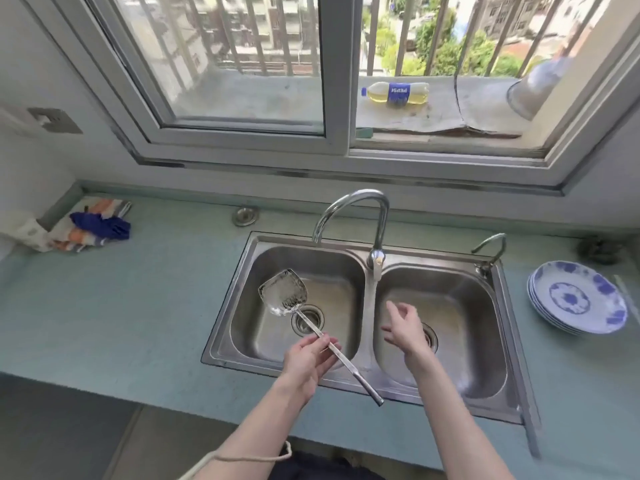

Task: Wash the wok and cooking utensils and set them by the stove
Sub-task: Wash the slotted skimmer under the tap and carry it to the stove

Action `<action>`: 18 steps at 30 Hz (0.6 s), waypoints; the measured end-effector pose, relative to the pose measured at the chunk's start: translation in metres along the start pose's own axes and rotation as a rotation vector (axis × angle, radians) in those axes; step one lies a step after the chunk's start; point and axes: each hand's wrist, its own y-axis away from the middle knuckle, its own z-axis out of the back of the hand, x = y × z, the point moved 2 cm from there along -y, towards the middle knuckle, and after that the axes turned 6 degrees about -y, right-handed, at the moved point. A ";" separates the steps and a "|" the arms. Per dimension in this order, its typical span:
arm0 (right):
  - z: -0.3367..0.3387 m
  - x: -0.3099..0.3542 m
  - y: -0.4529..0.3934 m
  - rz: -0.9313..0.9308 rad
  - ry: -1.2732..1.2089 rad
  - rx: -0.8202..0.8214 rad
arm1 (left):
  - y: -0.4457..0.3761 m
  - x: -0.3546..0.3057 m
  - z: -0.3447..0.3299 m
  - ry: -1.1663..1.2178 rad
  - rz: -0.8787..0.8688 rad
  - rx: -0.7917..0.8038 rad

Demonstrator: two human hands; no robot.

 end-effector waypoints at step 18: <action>-0.044 0.040 -0.094 -0.107 -0.238 0.049 | -0.013 0.017 -0.019 -0.094 0.094 0.070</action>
